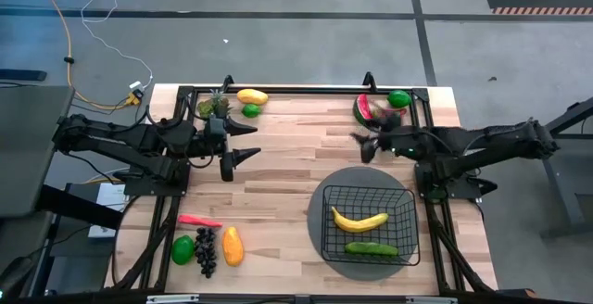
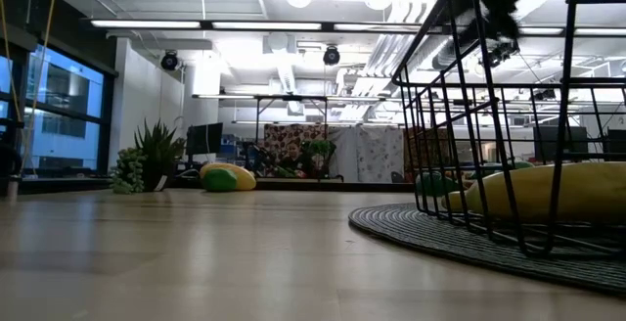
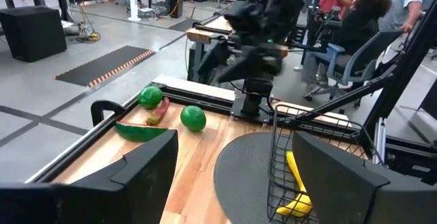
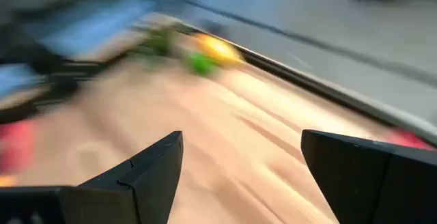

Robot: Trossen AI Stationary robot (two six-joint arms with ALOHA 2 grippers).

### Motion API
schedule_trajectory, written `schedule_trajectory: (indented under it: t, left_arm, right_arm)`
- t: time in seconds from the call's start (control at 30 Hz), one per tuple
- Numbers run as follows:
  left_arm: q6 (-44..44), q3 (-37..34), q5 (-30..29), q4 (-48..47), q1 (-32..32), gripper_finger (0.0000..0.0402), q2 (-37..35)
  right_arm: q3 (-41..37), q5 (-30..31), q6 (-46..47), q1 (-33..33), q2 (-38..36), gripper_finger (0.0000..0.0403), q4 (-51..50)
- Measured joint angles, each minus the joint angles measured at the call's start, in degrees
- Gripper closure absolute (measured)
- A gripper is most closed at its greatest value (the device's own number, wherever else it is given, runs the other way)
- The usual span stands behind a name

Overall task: Build produce basket
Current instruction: Put the green lime into the black basket

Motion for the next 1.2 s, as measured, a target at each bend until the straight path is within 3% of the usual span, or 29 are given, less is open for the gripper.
schedule_trajectory:
  t: [0.07, 0.17, 0.5, 1.2]
  left_arm:
    - [0.0, 0.0, 0.0, 0.0, 0.0, 0.0124, 0.0]
    - [0.0, 0.0, 0.0, 0.0, 0.0, 0.0124, 0.0]
    - [0.0, 0.0, 0.2, -0.1, 0.0, 0.0124, 0.0]
    - [2.0, 0.0, 0.2, 0.0, 0.0, 0.0124, 0.0]
  right_arm:
    - [2.5, 2.8, 10.3, -1.7, 0.6, 0.0123, -13.5]
    - [3.3, 3.3, 18.1, -3.8, 0.8, 0.0123, -24.2]
    - [-6.3, -0.6, 38.0, -4.9, 0.9, 0.0123, -22.7]
    - [-7.7, -3.0, 31.2, -8.2, 1.2, 0.0123, -23.4]
